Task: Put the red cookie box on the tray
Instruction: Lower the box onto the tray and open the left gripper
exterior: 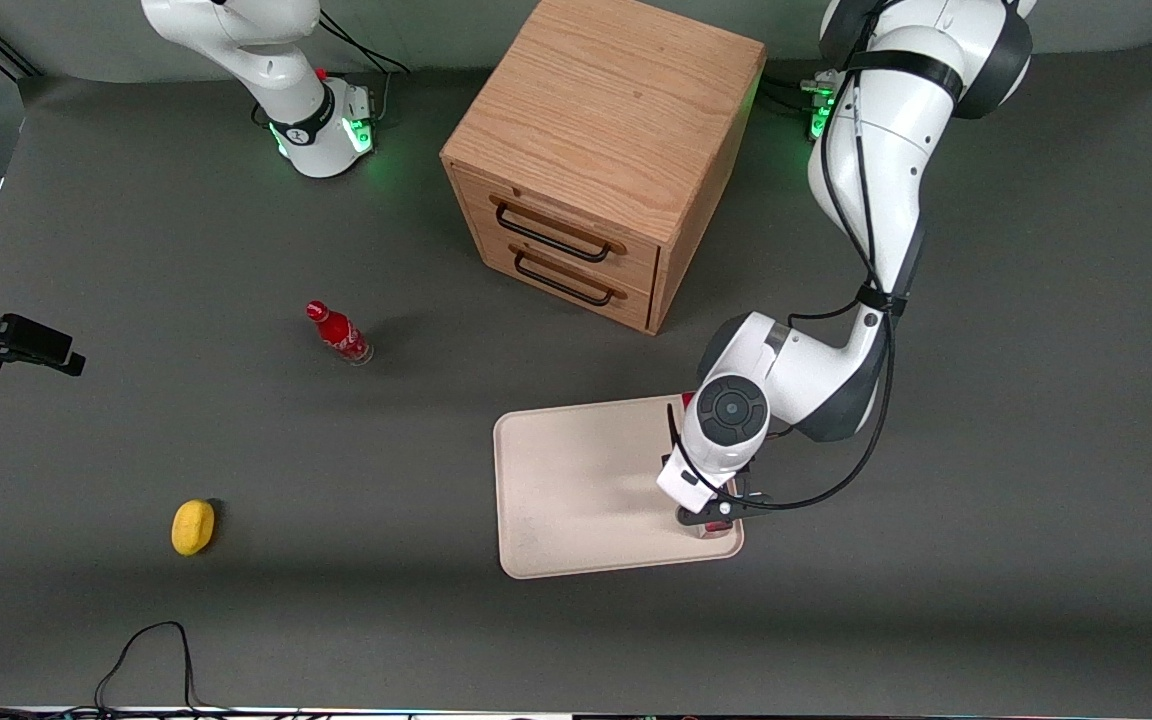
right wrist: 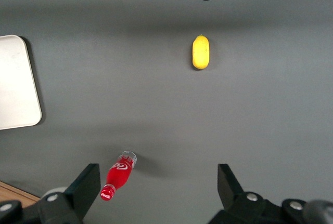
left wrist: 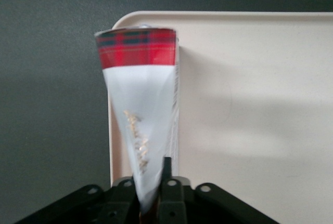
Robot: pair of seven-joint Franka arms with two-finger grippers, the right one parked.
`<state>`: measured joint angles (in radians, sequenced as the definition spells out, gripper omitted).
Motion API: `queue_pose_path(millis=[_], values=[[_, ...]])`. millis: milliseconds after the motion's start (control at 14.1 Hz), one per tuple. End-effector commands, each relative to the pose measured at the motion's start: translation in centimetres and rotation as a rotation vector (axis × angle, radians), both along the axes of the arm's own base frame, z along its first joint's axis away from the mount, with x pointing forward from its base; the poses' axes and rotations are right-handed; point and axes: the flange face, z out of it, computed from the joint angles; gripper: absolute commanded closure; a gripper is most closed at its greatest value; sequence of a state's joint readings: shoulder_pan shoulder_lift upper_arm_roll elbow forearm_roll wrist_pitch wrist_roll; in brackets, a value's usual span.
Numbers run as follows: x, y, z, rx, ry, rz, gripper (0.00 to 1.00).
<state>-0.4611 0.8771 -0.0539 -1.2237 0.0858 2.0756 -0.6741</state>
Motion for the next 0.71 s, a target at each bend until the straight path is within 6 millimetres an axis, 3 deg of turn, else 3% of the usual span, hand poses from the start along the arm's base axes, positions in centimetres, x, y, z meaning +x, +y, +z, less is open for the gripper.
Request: queue_pose_path(millis=[0, 212, 424, 636], values=[[0.4, 0.8, 2.8, 0.002, -0.041, 0.012, 0.0], [1.5, 6.3, 9.4, 0.004, -0.054, -0.085, 0.0], [1.3, 15.0, 16.1, -0.035, -0.04, -0.058, 0.0], [-0.7, 23.4, 23.8, -0.026, -0.029, -0.07, 0.0]])
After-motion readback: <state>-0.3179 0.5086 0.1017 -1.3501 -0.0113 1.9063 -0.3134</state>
